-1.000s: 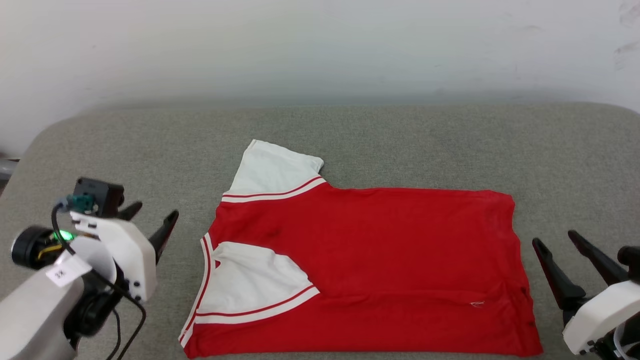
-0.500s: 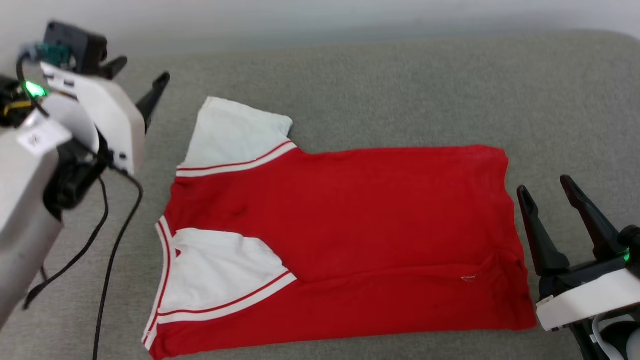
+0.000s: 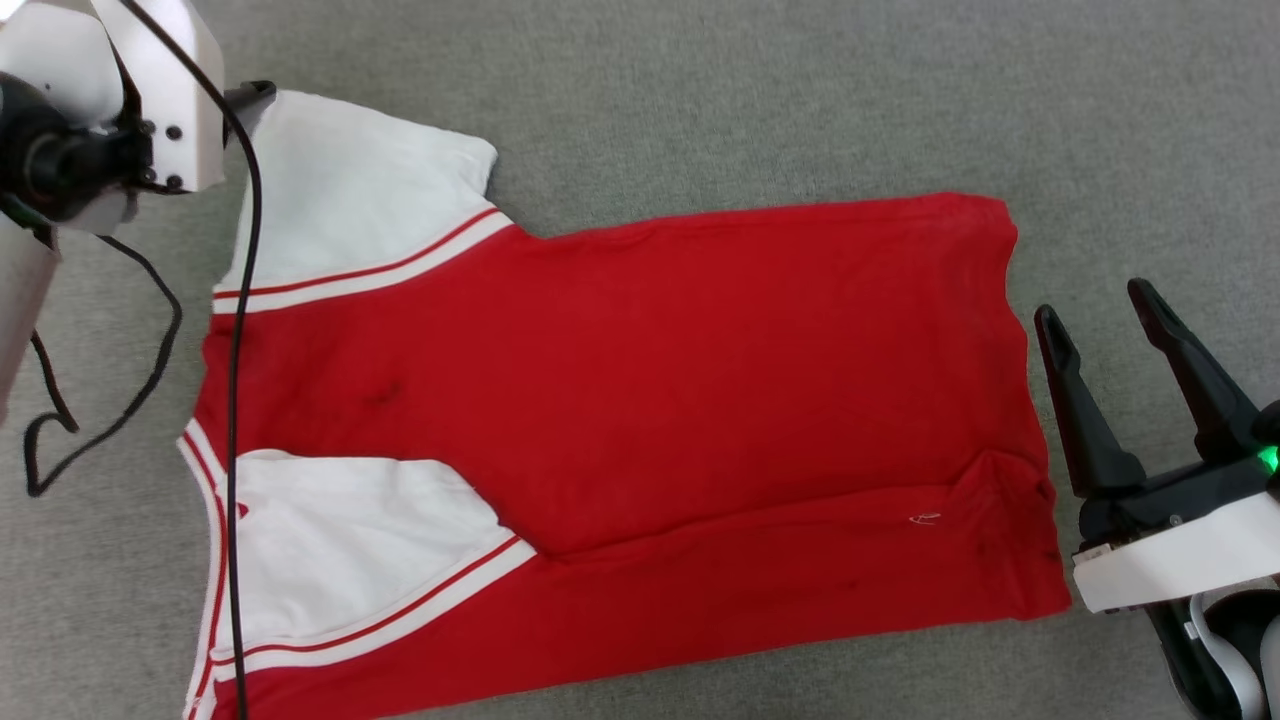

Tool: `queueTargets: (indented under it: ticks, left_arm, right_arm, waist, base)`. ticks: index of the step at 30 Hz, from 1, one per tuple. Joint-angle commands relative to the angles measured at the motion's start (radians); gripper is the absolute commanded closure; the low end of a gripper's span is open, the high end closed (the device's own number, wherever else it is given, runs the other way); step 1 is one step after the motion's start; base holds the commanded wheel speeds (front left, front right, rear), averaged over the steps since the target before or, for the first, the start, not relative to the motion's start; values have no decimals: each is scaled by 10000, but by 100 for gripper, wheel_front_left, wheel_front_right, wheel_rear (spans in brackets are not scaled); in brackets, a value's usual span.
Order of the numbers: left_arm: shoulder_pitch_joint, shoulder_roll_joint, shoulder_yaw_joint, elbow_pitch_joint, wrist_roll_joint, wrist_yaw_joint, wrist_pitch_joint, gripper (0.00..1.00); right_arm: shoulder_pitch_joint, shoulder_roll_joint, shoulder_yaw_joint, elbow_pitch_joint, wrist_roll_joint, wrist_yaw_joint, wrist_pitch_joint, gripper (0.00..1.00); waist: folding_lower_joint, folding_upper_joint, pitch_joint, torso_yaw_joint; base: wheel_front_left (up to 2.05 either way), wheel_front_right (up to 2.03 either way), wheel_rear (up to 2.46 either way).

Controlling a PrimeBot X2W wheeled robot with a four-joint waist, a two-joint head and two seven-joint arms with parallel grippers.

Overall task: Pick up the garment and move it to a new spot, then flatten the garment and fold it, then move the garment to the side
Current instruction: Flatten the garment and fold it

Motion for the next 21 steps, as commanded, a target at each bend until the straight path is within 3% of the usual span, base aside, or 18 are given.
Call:
queueTargets:
  ticks: [1, 15, 16, 17, 21]
  left_arm:
    - [-577, 31, -219, 336, -12, -178, 802, 0]
    - [-480, -224, -833, 1408, -65, -434, 1699, 0]
    - [-440, -226, -875, 1434, -46, -465, 1671, 73]
    - [-391, -234, -903, 1460, -55, -481, 1642, 100]
    - [-381, -232, -952, 1378, -50, -572, 1177, 100]
  right_arm:
    - [-287, -29, 22, 73, 108, -8, -135, 0]
    - [-725, -19, 204, 393, 197, -8, -408, 0]
    - [-726, -22, 193, 409, 206, -8, -409, 0]
    - [-731, -29, 187, 421, 202, -8, -400, 0]
    - [-890, -89, 66, 416, 268, -8, -373, 0]
  waist:
    - [-3, 0, 667, -297]
    - [-3, 0, 1340, -514]
    - [-3, 0, 1340, -507]
    - [-3, 0, 1321, -497]
    - [-3, 0, 1069, -407]
  base:
    - [0, 0, 0]
    - [0, 0, 0]
    - [0, 0, 0]
    - [0, 0, 0]
    - [0, 0, 0]
